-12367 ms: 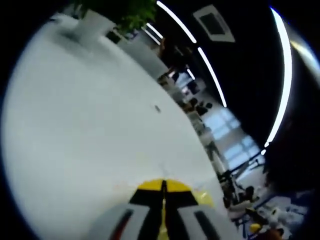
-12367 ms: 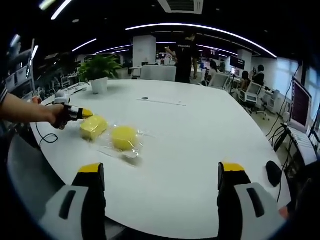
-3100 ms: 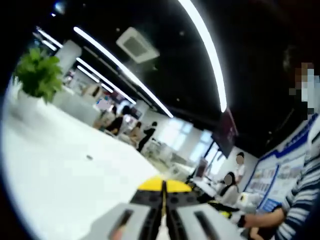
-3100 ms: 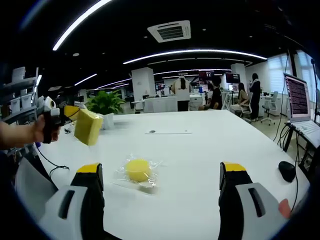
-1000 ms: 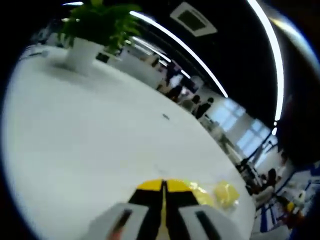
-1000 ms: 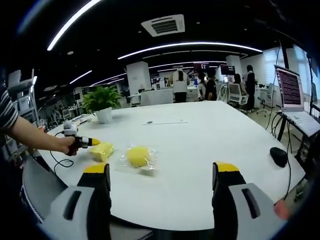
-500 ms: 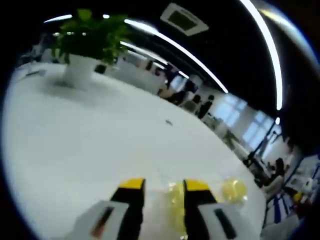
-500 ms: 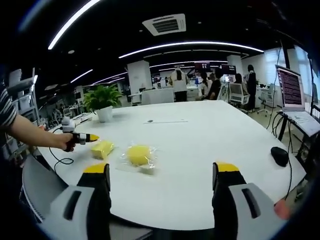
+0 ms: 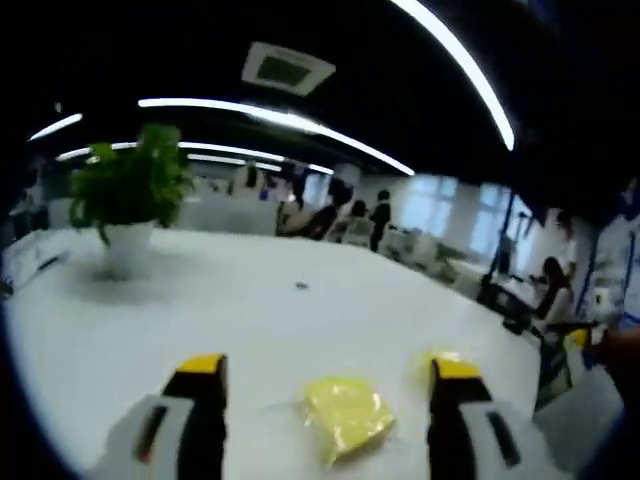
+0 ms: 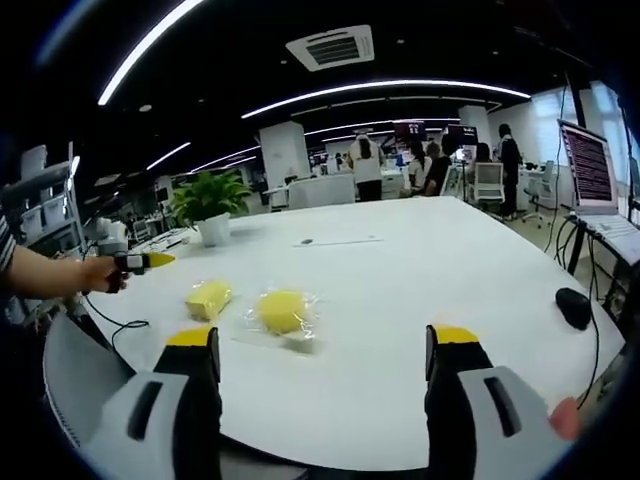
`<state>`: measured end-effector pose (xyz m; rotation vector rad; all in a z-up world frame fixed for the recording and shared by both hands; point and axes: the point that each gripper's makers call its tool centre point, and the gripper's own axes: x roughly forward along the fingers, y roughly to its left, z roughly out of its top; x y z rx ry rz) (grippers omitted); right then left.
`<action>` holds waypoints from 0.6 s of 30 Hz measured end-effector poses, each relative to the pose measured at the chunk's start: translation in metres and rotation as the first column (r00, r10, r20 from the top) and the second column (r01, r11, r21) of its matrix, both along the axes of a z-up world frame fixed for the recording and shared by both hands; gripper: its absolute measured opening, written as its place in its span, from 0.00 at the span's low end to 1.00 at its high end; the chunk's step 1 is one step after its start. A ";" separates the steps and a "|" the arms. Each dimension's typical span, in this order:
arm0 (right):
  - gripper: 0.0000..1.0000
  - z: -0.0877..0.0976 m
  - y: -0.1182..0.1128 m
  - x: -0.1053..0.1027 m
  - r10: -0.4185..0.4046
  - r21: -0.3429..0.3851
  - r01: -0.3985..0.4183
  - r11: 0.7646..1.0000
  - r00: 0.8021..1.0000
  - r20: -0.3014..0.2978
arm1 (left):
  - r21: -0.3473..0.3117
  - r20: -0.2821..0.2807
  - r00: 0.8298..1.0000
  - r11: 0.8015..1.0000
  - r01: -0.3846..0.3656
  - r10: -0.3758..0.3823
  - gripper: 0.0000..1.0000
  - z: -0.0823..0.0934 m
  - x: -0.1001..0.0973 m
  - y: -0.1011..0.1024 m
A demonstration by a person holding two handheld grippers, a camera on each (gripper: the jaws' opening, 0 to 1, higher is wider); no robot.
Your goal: Compare the silicone blocks by pressing each to a similar depth, holding the contact briefly, and releasing to observe deformation and rebound differences across the visible hardness samples.
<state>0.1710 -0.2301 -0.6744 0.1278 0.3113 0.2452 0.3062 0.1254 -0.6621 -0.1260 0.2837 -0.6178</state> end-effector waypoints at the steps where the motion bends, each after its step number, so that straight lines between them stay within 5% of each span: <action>1: 0.78 0.000 0.001 0.001 0.003 0.002 -0.003 1.000 1.000 0.003 | -0.013 0.007 1.000 1.000 0.001 -0.001 0.86 0.005 -0.004 -0.002; 18: 0.87 0.025 0.020 0.027 0.058 -0.030 -0.055 0.998 0.991 0.119 | -0.113 0.128 0.992 0.994 -0.001 0.015 0.94 0.076 -0.051 -0.011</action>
